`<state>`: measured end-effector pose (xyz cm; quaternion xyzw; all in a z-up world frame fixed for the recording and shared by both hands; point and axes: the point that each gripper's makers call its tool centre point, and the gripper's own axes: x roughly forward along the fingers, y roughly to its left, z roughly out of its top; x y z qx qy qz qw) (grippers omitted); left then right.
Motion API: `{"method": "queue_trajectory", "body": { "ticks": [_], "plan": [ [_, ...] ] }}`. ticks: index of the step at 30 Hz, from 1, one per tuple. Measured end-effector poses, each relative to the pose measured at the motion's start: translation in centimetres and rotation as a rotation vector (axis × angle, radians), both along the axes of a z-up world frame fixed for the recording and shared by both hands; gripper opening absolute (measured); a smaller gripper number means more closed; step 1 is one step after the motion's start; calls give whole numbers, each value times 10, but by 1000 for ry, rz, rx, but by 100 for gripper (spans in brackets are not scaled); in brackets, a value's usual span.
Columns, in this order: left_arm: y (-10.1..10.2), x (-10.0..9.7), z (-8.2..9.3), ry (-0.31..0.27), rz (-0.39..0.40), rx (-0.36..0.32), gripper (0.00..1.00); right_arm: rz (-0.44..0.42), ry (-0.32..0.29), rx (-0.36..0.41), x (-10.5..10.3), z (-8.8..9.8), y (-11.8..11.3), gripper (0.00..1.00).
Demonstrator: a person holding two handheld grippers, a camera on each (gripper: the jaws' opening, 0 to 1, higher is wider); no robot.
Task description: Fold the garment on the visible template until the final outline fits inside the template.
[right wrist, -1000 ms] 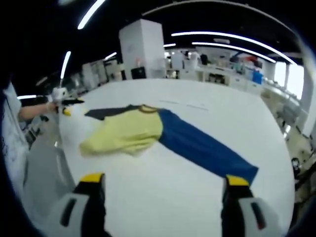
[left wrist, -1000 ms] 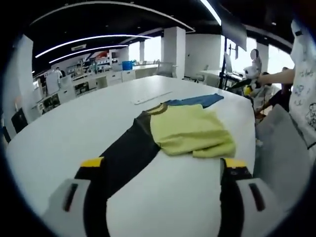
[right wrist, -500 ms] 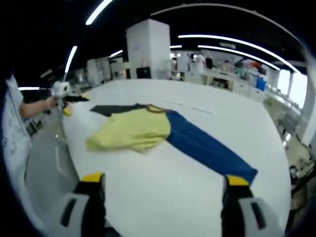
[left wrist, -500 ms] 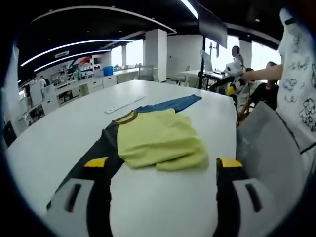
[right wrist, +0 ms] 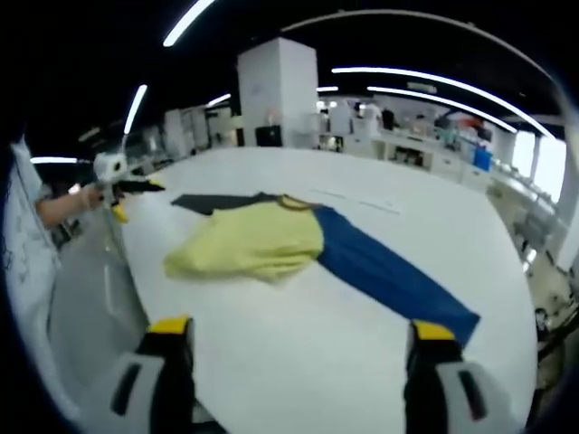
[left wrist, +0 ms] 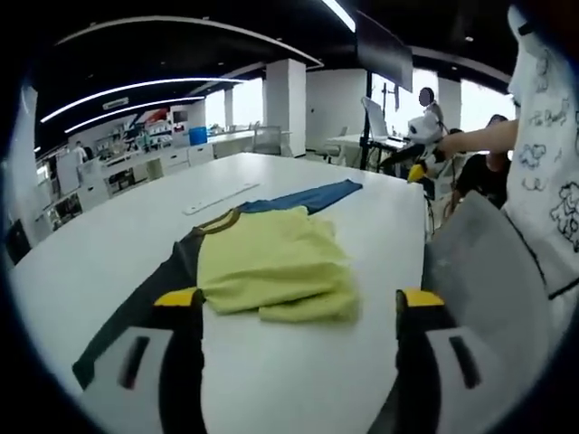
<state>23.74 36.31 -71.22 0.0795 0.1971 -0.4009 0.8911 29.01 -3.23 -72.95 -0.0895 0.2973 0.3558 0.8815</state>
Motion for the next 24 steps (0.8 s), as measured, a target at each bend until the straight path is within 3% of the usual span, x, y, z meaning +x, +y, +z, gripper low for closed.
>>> {"method": "queue_trajectory", "body": {
  "ticks": [5, 10, 16, 24],
  "plan": [
    [0, -5, -1, 5, 18, 3, 83, 73, -21, -30, -3, 3, 25, 97],
    [-2, -8, -2, 6, 36, -10, 82, 188, -50, -27, -10, 12, 78, 96],
    [-4, -15, -8, 18, 51, -20, 81, 289, -79, -44, -13, 16, 122, 95],
    [2, -19, -19, 40, 60, -4, 81, 426, -155, -127, -17, 2, 169, 83]
  ]
}}
